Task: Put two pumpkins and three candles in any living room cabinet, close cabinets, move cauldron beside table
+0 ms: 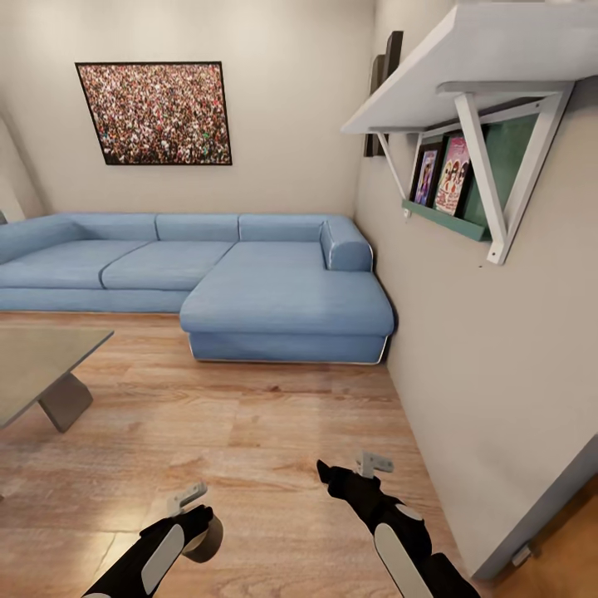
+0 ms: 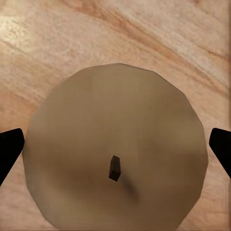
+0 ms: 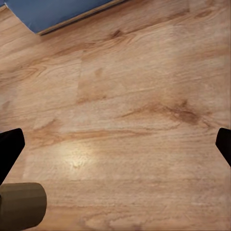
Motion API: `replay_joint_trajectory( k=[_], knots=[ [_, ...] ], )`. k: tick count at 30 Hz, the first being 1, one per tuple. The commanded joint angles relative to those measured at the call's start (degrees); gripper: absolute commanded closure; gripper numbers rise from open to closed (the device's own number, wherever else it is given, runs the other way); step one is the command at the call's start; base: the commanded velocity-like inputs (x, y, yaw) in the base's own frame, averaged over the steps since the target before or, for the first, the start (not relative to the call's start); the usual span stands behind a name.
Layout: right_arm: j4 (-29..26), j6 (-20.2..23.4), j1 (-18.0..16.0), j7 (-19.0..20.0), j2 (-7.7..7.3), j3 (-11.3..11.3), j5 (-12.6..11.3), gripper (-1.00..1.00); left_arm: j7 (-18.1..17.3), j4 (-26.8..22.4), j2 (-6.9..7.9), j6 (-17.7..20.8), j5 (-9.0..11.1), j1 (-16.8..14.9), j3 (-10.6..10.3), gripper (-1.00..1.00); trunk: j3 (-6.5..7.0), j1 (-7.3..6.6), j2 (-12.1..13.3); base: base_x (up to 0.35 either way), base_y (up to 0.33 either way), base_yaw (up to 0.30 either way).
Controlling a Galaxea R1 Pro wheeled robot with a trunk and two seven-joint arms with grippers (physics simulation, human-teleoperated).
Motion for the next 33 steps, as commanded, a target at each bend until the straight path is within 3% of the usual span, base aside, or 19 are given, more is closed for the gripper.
replay_joint_trajectory(
  k=[1,10,33],
  knots=[
    [0.0,0.1,0.0,-0.7,-0.03,0.1,-0.6,-1.0,0.6,-0.1,0.09,0.2,0.5,0.0,-0.5,1.0,0.13,-0.24,0.4,0.0,0.0,0.0],
    [4.5,0.1,0.0,-0.4,0.15,-0.2,-1.0,-1.0,0.6,-0.1,0.0,0.1,0.3,0.0,-0.6,1.0,1.42,-2.21,4.0,0.0,0.0,0.0],
    [4.9,0.1,0.0,-0.2,0.06,-0.1,-0.9,-1.0,0.6,0.0,-0.34,0.1,0.0,0.0,-0.7,1.0,3.4,-7.26,13.2,0.0,0.0,-0.066]
  ],
)
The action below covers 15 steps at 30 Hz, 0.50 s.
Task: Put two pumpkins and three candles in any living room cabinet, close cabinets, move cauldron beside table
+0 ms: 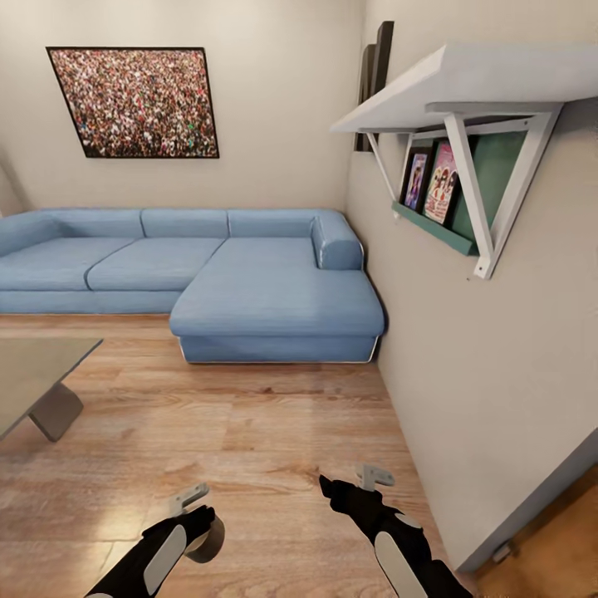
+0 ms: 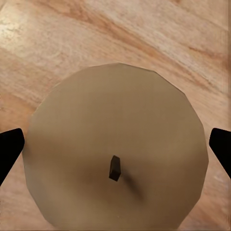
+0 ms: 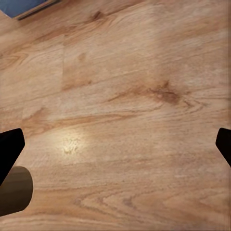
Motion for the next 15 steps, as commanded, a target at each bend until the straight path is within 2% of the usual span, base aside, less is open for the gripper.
replay_joint_trajectory(
  k=[1,15],
  knots=[
    [-0.1,0.1,0.0,-0.5,-0.02,0.1,-0.5,-1.0,0.5,-0.1,0.08,0.2,0.5,0.0,-0.5,1.0,0.03,-0.24,0.4,0.0,0.0,-0.033],
    [1.8,0.1,0.0,-0.6,-0.03,0.1,0.0,-1.0,0.5,-0.1,-0.06,0.2,0.4,0.0,-0.6,1.0,2.34,-3.31,6.0,0.0,0.0,-0.004]
  ],
)
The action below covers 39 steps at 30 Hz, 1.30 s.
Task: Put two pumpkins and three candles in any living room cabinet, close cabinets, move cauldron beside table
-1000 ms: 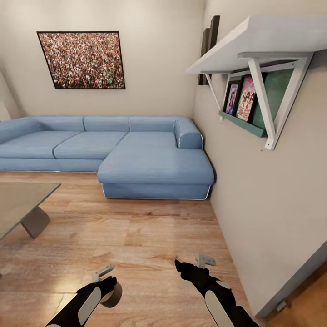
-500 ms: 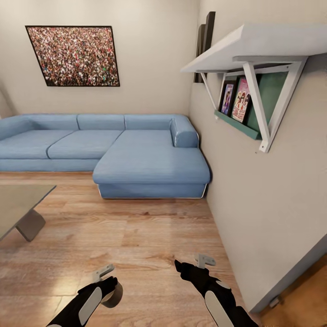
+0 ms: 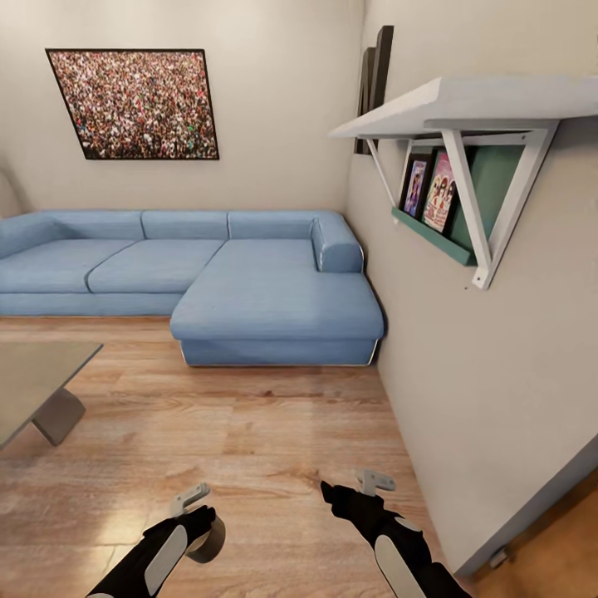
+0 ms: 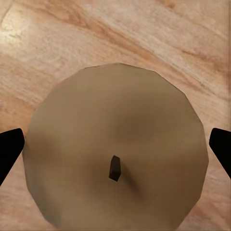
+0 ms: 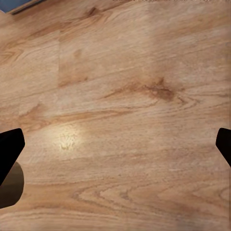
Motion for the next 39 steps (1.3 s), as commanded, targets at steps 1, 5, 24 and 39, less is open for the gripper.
replay_joint_trajectory(
  k=[1,5,24,39],
  knots=[
    [-0.1,0.1,0.0,-0.5,-0.02,0.1,-0.5,-1.0,0.5,-0.1,0.07,0.2,0.5,0.0,-0.5,1.0,0.13,-0.23,0.4,0.0,0.0,0.0],
    [0.0,0.1,0.0,-0.5,0.04,0.1,-0.3,-1.0,0.5,-0.1,0.05,0.2,0.5,0.0,-0.5,1.0,0.85,-1.11,2.0,0.0,0.0,0.003],
    [0.1,0.1,0.0,-0.5,0.07,0.1,-0.5,-1.0,0.5,0.0,-0.04,0.1,0.5,0.1,-0.5,1.0,4.26,-5.28,9.6,0.0,0.0,0.081],
    [0.1,0.1,0.0,-0.5,0.1,0.1,-0.3,-1.0,0.5,0.0,-0.04,0.1,0.6,0.1,-0.6,1.0,6.95,-8.58,15.6,0.0,0.0,0.0]
  ],
)
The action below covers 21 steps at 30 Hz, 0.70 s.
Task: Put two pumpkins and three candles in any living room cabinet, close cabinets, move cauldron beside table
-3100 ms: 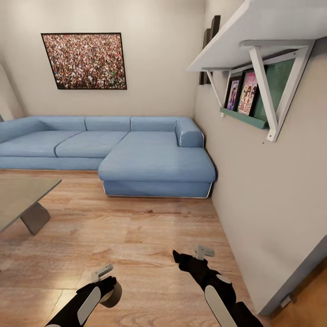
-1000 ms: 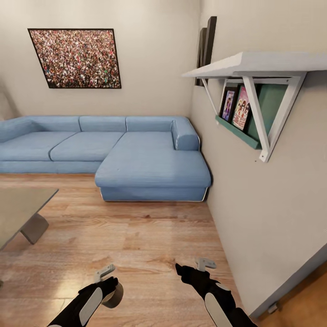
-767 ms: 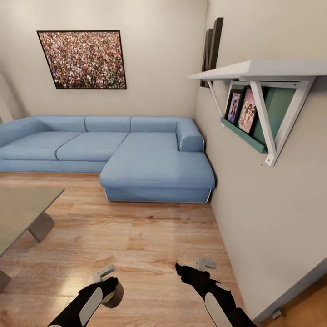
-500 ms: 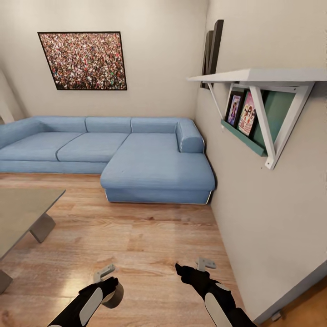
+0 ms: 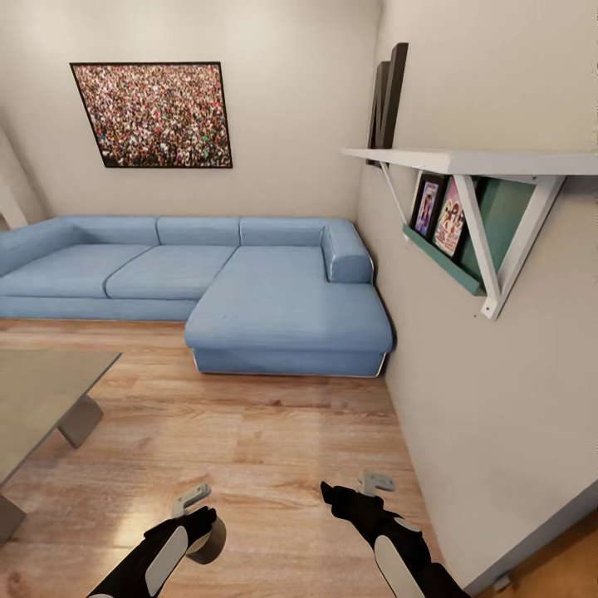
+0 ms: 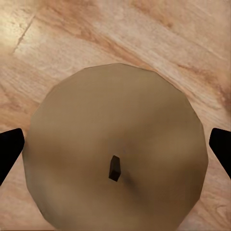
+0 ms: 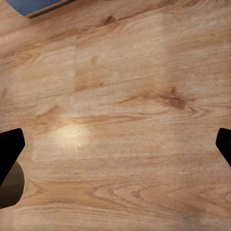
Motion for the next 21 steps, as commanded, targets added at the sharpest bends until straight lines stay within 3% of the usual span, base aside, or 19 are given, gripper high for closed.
replay_joint_trajectory(
  k=[1,8,21],
  knots=[
    [-0.1,0.1,0.0,-0.5,0.01,0.1,-0.5,-1.0,0.6,-0.1,0.09,0.2,0.5,0.0,-0.5,1.0,0.13,-0.23,0.4,0.0,0.0,0.004],
    [0.0,0.1,0.0,-0.5,0.0,0.1,-0.6,-1.0,0.6,0.0,0.09,0.1,0.5,0.1,-0.5,1.0,1.21,-1.55,2.8,-0.048,0.0,0.051],
    [0.0,0.1,0.0,-0.5,0.05,0.1,-0.7,-1.0,0.6,-0.1,0.02,0.1,0.5,0.1,-0.5,1.0,1.21,-1.55,2.8,-0.307,0.0,0.019]
  ],
)
